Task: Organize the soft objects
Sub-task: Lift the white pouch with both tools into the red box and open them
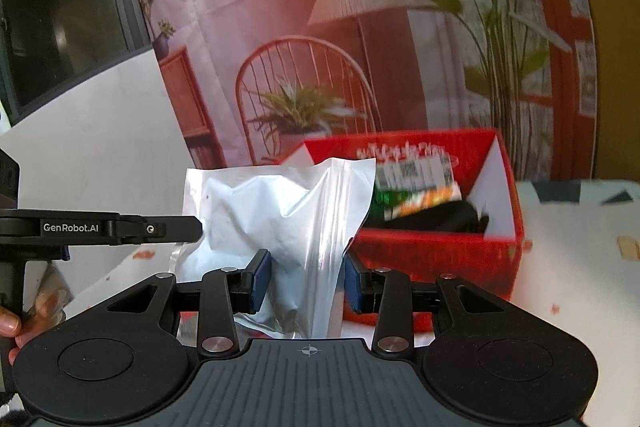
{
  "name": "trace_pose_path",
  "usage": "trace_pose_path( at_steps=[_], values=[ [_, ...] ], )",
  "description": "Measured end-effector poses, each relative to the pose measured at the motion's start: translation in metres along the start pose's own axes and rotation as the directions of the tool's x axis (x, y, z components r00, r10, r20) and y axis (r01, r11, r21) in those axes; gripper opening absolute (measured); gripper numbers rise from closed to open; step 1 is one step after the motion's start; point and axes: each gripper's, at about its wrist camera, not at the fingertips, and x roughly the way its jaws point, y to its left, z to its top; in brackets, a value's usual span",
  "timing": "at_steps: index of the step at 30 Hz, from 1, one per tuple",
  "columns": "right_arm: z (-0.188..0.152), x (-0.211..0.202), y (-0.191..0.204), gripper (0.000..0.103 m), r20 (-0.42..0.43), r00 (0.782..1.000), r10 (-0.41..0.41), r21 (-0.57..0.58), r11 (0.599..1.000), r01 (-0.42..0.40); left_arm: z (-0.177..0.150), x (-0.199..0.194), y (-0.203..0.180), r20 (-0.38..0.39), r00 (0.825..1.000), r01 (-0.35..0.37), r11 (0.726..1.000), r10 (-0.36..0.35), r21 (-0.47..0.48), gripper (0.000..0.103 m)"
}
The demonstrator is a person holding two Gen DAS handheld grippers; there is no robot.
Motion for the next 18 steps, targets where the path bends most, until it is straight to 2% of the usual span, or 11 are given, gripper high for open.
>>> trace_pose_path(
  at_steps=[10,18],
  values=[
    [0.048,0.022,-0.015,0.035,0.035,0.999,-0.009,-0.024,1.000,0.010,0.042,0.032,0.001,0.022,1.000,-0.002,1.000,0.002,0.002,0.006],
    [0.073,0.060,-0.034,0.035,0.020,0.999,-0.040,-0.033,0.999,0.041,0.064,0.073,0.011,0.000,0.999,-0.032,0.999,0.032,-0.009,0.006]
  ],
)
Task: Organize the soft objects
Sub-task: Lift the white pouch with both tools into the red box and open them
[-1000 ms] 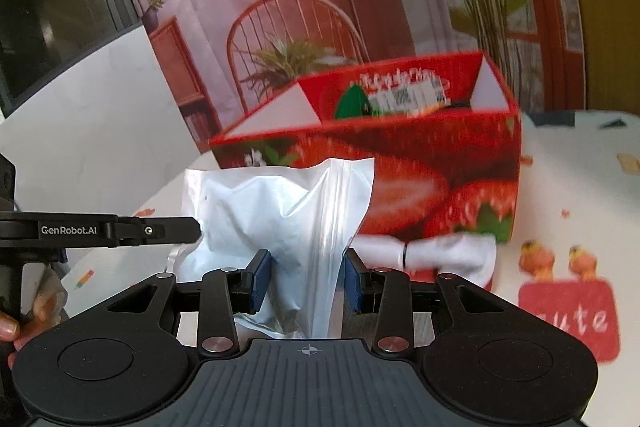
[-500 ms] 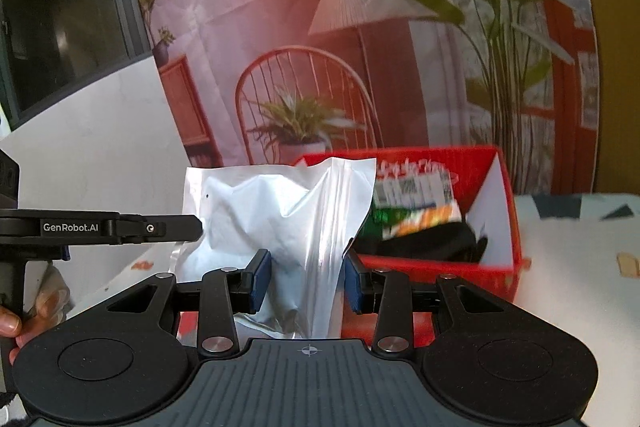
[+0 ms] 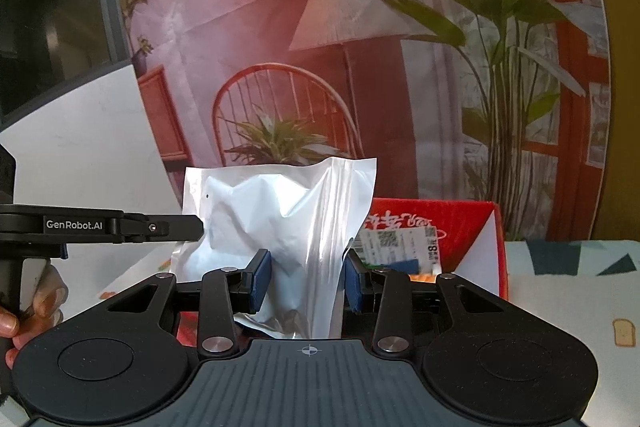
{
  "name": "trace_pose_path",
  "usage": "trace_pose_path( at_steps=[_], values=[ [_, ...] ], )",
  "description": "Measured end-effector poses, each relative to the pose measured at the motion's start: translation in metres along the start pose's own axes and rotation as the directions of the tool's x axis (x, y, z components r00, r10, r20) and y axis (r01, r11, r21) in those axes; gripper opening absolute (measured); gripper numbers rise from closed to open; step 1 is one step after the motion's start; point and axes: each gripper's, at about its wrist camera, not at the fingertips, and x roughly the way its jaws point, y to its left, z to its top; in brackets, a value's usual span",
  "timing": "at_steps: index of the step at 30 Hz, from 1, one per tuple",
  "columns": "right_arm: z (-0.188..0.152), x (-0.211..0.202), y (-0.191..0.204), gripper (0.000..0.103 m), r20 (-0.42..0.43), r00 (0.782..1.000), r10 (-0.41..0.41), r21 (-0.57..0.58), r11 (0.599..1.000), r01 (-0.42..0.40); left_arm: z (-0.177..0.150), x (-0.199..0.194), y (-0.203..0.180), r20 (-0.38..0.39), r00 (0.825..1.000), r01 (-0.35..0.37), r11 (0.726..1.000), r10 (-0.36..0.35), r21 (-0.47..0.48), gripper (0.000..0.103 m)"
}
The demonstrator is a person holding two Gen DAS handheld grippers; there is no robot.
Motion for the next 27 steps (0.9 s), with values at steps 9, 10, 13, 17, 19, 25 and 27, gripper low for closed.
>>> trace_pose_path(
  at_steps=[9,10,13,17,19,25,27],
  values=[
    [-0.013,0.051,-0.030,0.036,-0.124,0.991,-0.051,0.027,0.998,0.054,-0.011,0.059,0.019,-0.158,0.987,-0.018,0.999,0.013,-0.031,0.006],
    [-0.017,0.056,-0.034,0.032,-0.149,0.987,-0.066,0.038,0.997,0.072,-0.013,0.065,0.020,-0.177,0.984,-0.016,0.999,0.011,-0.027,0.006],
    [-0.028,0.069,-0.044,0.018,-0.232,0.968,-0.091,0.082,0.990,0.113,-0.018,0.079,0.019,-0.222,0.975,-0.002,1.000,-0.003,-0.021,0.006],
    [-0.039,0.079,-0.049,0.019,-0.271,0.957,-0.105,0.104,0.985,0.137,-0.022,0.093,0.022,-0.259,0.965,-0.037,0.999,0.035,-0.002,0.006],
    [-0.041,0.082,-0.049,0.018,-0.280,0.954,-0.106,0.102,0.985,0.140,-0.023,0.098,0.024,-0.279,0.959,-0.052,0.999,0.050,-0.001,0.006],
    [-0.042,0.090,-0.044,0.023,-0.299,0.946,-0.124,0.093,0.983,0.158,-0.023,0.096,0.025,-0.280,0.958,-0.053,0.998,0.057,0.024,0.007],
    [-0.040,0.085,-0.042,0.027,-0.290,0.948,-0.133,0.086,0.983,0.164,-0.021,0.089,0.024,-0.263,0.963,-0.048,0.998,0.055,0.033,0.014]
  ],
)
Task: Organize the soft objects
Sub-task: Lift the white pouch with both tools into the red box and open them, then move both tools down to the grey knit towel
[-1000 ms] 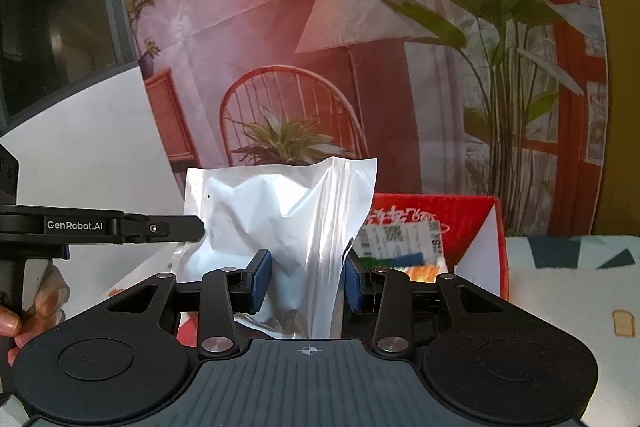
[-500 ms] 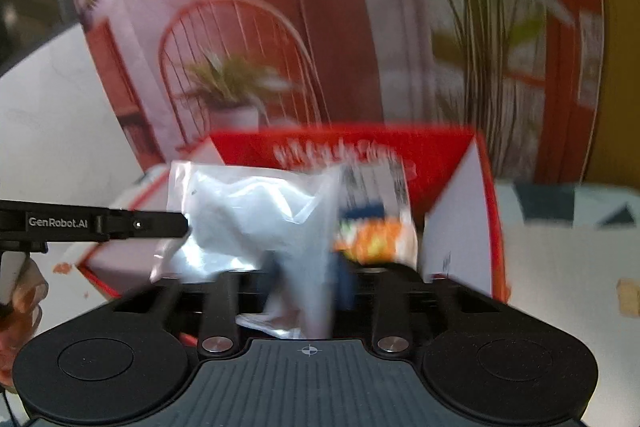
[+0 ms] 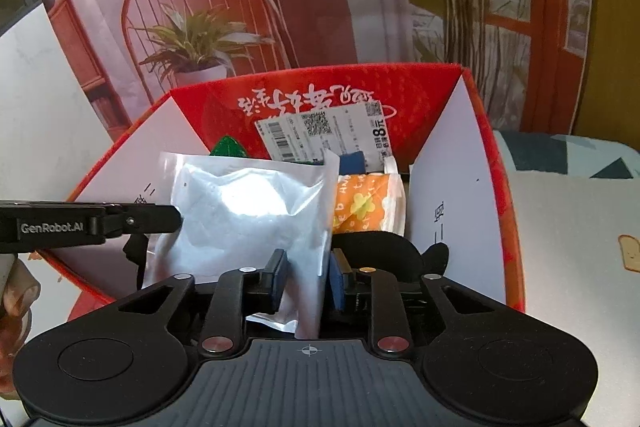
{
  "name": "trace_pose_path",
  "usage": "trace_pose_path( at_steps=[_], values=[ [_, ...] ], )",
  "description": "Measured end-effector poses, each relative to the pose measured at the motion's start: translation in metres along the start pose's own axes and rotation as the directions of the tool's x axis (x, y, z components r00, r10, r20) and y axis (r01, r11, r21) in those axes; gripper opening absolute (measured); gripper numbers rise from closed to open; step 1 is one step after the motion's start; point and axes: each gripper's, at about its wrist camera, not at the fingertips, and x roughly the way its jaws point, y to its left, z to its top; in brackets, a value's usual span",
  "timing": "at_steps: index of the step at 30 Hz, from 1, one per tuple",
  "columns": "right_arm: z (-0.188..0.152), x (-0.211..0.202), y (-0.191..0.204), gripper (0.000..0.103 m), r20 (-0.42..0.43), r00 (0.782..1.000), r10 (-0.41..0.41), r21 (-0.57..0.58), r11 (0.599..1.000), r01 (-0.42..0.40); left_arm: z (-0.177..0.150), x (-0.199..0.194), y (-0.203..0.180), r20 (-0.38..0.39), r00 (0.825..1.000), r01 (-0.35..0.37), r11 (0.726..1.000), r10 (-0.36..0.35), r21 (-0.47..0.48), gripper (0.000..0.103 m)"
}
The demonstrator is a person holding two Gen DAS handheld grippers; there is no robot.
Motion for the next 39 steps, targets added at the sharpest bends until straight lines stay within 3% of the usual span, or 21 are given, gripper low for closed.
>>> trace_pose_path(
  at_steps=[2,5,7,11,13,16,30,39],
  values=[
    [-0.002,-0.007,0.004,0.030,0.027,1.000,-0.015,-0.023,1.000,0.015,0.001,-0.009,-0.002,0.018,1.000,-0.005,1.000,0.005,0.013,0.034],
    [-0.005,-0.020,0.009,0.042,0.066,0.997,-0.030,-0.062,0.997,0.035,0.001,-0.026,-0.006,0.064,0.998,-0.001,0.999,-0.001,0.035,0.051],
    [-0.008,-0.029,0.013,0.057,0.094,0.995,-0.041,-0.083,0.995,0.049,0.001,-0.035,-0.010,0.081,0.997,-0.010,0.998,0.006,0.056,0.060],
    [-0.013,-0.046,0.019,0.073,0.132,0.990,-0.057,-0.109,0.992,0.071,-0.004,-0.058,-0.018,0.129,0.991,-0.046,0.993,0.032,0.107,0.094],
    [-0.015,-0.055,0.020,0.089,0.151,0.987,-0.058,-0.111,0.991,0.076,-0.008,-0.070,-0.022,0.154,0.987,-0.068,0.989,0.048,0.128,0.099],
    [-0.021,-0.068,0.025,0.103,0.187,0.980,-0.063,-0.116,0.990,0.086,-0.014,-0.086,-0.025,0.166,0.984,-0.083,0.986,0.059,0.145,0.103],
    [-0.067,-0.110,0.039,0.103,0.286,0.957,-0.053,-0.095,0.992,0.083,-0.075,-0.134,-0.015,0.207,0.972,-0.137,0.985,0.113,0.106,0.103],
    [-0.113,-0.112,0.039,0.103,0.280,0.955,-0.095,-0.027,0.994,0.107,-0.117,-0.138,-0.007,0.191,0.965,-0.198,0.976,0.177,0.096,0.103]
  ],
)
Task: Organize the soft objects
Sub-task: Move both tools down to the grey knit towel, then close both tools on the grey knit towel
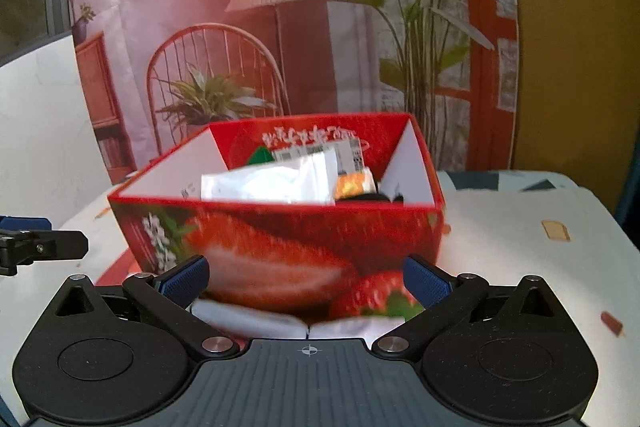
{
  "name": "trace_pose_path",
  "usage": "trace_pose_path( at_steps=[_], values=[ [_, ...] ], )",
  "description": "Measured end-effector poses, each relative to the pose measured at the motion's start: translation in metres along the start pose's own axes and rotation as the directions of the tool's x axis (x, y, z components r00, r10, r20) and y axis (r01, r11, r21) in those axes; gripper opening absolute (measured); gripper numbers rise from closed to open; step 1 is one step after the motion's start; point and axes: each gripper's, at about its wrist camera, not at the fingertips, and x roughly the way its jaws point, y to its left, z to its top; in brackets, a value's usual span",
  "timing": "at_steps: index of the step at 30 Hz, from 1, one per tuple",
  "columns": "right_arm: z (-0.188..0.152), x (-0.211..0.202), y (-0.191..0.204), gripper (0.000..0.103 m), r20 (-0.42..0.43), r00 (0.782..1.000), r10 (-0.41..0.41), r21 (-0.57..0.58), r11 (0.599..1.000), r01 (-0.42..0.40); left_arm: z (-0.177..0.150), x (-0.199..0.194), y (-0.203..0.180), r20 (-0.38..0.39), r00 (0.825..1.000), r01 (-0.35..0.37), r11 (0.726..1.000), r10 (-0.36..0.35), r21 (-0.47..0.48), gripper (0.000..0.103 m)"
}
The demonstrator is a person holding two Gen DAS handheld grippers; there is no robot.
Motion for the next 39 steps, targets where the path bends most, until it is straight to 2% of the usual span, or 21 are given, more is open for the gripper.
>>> trace_pose_path(
  at_steps=[9,17,21,25,36,39],
  values=[
    [-0.046,0.004,0.001,0.103,-0.084,0.996,-0.025,0.020,0.999,0.027,-0.033,0.004,-0.001,-0.050,0.998,-0.025,1.000,0.025,0.001,0.103],
    [-0.073,0.004,0.002,0.103,-0.111,0.992,-0.054,-0.029,0.998,0.051,-0.057,0.013,-0.002,-0.106,0.994,-0.034,0.999,0.034,0.000,0.103],
    [-0.078,0.008,-0.001,0.103,-0.137,0.989,-0.058,-0.022,0.998,0.056,-0.061,0.017,-0.002,-0.121,0.992,-0.030,1.000,0.030,0.005,0.103],
    [-0.081,0.012,-0.005,0.103,-0.140,0.987,-0.074,-0.005,0.997,0.074,-0.067,0.022,0.000,-0.132,0.990,-0.055,0.998,0.056,0.014,0.103],
    [-0.087,0.025,-0.011,0.103,-0.192,0.977,-0.089,0.013,0.996,0.093,-0.076,0.040,0.020,-0.211,0.975,-0.095,0.992,0.077,-0.077,0.103],
    [-0.088,0.025,-0.010,0.103,-0.192,0.977,-0.095,0.006,0.995,0.098,-0.078,0.041,0.022,-0.210,0.975,-0.094,0.992,0.073,-0.089,0.103]
  ],
)
